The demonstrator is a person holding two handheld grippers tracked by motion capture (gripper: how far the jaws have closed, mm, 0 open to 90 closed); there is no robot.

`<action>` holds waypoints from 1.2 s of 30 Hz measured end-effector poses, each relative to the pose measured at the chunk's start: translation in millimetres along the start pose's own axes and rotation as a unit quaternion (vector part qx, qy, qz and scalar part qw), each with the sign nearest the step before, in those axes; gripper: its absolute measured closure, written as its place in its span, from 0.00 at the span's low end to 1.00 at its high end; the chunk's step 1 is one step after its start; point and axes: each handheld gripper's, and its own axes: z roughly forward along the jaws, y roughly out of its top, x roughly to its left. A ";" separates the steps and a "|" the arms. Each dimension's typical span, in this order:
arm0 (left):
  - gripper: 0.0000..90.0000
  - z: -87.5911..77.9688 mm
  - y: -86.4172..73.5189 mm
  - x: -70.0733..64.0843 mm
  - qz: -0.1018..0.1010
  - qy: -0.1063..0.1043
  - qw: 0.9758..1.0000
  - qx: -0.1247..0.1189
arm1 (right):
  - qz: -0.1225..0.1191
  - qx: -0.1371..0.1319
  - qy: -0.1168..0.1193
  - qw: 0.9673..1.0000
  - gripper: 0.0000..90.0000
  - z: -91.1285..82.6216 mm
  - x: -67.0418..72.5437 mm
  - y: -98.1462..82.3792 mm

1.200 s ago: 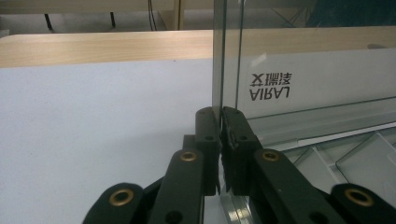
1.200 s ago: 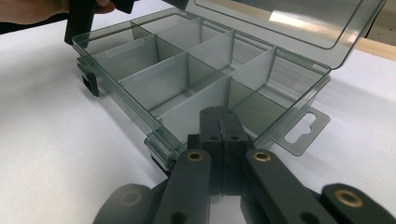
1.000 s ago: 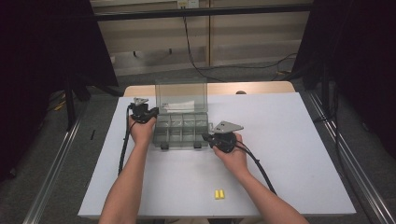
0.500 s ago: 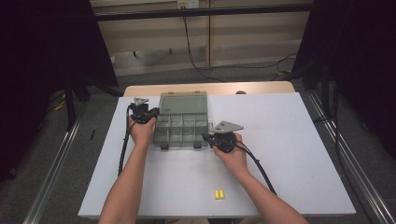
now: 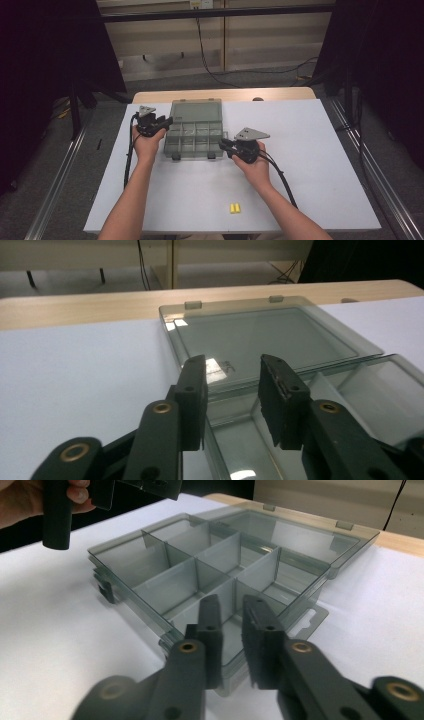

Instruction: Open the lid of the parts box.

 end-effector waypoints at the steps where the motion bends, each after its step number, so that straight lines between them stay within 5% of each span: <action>1: 0.69 -4.1 0.7 -1.5 -0.001 -0.005 1.000 -0.003 | 0.004 -0.006 -0.001 1.000 0.81 -3.6 -0.1 0.2; 6: 0.64 -21.4 -0.2 -12.2 0.010 -0.027 0.999 -0.016 | 0.030 -0.020 -0.006 0.999 0.67 -22.1 -5.0 -3.6; 20: 0.46 -48.8 -18.6 -30.7 0.018 -0.060 0.998 -0.011 | 0.024 -0.029 -0.022 0.999 0.35 -63.1 -11.5 -16.7; 36: 0.27 -64.9 -38.1 -55.0 0.031 -0.094 0.995 -0.008 | 0.020 -0.038 -0.043 0.998 0.16 -94.0 -11.5 -35.7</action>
